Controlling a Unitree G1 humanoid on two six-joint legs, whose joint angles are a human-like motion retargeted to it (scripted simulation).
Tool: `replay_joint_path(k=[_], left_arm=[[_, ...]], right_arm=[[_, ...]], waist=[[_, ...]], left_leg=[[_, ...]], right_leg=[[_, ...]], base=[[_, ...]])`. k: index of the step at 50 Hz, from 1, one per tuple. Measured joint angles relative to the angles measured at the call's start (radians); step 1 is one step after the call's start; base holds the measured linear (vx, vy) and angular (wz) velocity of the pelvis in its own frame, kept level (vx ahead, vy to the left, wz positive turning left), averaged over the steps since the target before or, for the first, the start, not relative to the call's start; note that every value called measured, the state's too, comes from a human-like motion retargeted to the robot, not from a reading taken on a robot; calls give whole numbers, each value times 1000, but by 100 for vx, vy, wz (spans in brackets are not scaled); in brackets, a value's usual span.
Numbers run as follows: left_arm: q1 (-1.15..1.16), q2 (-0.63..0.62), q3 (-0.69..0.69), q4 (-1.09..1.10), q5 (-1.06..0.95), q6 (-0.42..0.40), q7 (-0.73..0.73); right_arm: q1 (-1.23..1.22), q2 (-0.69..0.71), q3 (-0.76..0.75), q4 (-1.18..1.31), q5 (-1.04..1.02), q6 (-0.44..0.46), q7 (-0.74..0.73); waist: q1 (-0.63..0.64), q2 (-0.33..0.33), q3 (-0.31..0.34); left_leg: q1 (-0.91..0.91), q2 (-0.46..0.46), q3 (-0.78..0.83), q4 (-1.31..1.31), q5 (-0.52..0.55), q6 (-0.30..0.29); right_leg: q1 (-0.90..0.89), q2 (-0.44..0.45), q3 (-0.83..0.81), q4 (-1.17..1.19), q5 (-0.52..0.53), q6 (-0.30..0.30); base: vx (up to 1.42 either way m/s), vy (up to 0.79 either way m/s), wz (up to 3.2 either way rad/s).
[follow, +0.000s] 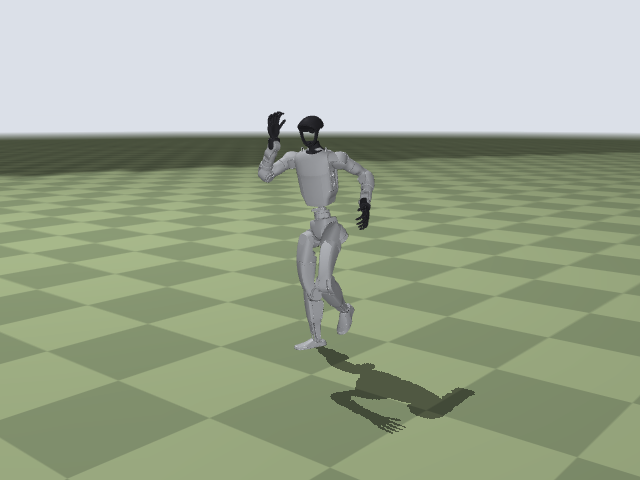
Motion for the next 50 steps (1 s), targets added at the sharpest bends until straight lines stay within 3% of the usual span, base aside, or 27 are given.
replay_joint_path(k=[3, 7, 10, 12, 14, 17, 19, 22, 24, 30, 35, 38, 40, 43, 47, 50], left_arm=[[-210, -26, -125, 15, 103, -21, 118], [-550, -79, -246, -8, 167, -54, 214], [-826, -131, -272, -62, 205, -93, 273], [-1005, -177, -275, -112, 295, -141, 317], [-1187, -199, -266, -186, 393, -192, 386], [-1470, -151, -261, -311, 455, -226, 447], [-1672, -58, -269, -331, 556, -137, 460], [-1849, 53, -289, -341, 558, -97, 414], [-1890, 86, -311, -320, 523, -82, 403], [-1658, 60, -299, -259, 408, -75, 324], [-1133, -33, -217, -157, 310, -50, 188], [-792, -42, -209, -84, 225, -43, 151], [-602, -31, -219, -55, 210, -33, 139], [-320, -1, -189, -77, 181, -32, 135], [-22, -29, -138, -130, 72, -39, 141], [96, -38, -129, -179, 20, -45, 194]], right_arm=[[173, 64, -44, -43, 26, -37, 41], [522, 126, -19, -4, 56, -91, 31], [772, 92, 56, 152, -64, -84, 39], [933, 45, 84, 251, -233, -88, 112], [1101, -5, 71, 292, -331, -116, 174], [1362, -76, -28, 275, -217, -158, 271], [1493, -104, -117, 257, -22, -165, 302], [1674, -88, -251, 248, 87, -150, 344], [1772, -57, -338, 225, 138, -141, 359], [1844, 11, -442, 188, 186, -116, 387], [1585, 99, -348, 260, 142, -69, 351], [1364, 191, -254, 317, 145, -46, 291], [1217, 234, -193, 310, 162, -53, 236], [994, 209, -121, 232, 184, -79, 192], [644, 67, -30, 164, 128, -45, 233], [387, 27, 66, 179, 56, -11, 217]], waist=[[-47, 0, -28], [-122, 21, -47], [-238, 70, -73], [-347, 130, -85], [-460, 195, -72], [-628, 258, -29], [-677, 289, 21], [-705, 312, 65], [-690, 328, 63], [-630, 340, -11], [-571, 269, -60], [-453, 183, -95], [-337, 128, -93], [-162, 101, -21], [-24, 63, 50], [43, 41, 62]], left_leg=[[84, -83, -36, -195, 32, -28], [366, -166, -23, -742, 121, -63], [614, -202, 30, -1203, -13, -69], [728, -197, 22, -1431, -59, -77], [811, -163, -7, -1602, -28, -102], [839, -104, -63, -1679, 4, -160], [852, -68, -78, -1741, 47, -168], [826, -40, -101, -1710, 56, -143], [808, -35, -102, -1697, 61, -130], [810, -47, -89, -1693, 41, -138], [786, -142, -102, -1589, -18, -108], [647, -180, -58, -1300, -63, -43], [505, -178, -37, -1032, -1, 29], [276, -107, -77, -573, 138, 17], [106, 15, -23, -151, -11, 9], [50, 154, 8, 64, -19, -15]], right_leg=[[-5, 13, -16, 13, -20, 13], [-7, 48, -15, 67, -48, 25], [-48, 90, -35, 159, -48, 44], [-114, 119, -76, 314, -2, 53], [-228, 123, -116, 571, 91, 87], [-454, 70, -122, 1039, 150, 164], [-558, 41, -143, 1251, 55, 119], [-651, -31, -166, 1486, -45, 40], [-700, -19, -133, 1562, -50, 24], [-649, 96, -50, 1453, -42, 51], [-332, 92, -73, 805, 90, 53], [-157, 70, -99, 446, -66, 18], [-67, 64, -84, 224, -124, -13], [3, 64, -17, 106, -80, -35], [7, 27, 58, 106, -18, -15], [3, 41, 118, 88, 8, -29]], base=[[4, 6, 16], [6, 11, -6], [1, 20, 33], [-4, 21, 79], [-3, 20, 90], [0, 17, 116], [-9, 12, 50], [-5, 8, 15], [1, 0, -9], [9, -8, -6], [10, -16, 7], [5, -27, -72], [-5, -28, -112], [-3, -19, -124], [-2, -13, -102], [4, -13, -111]])
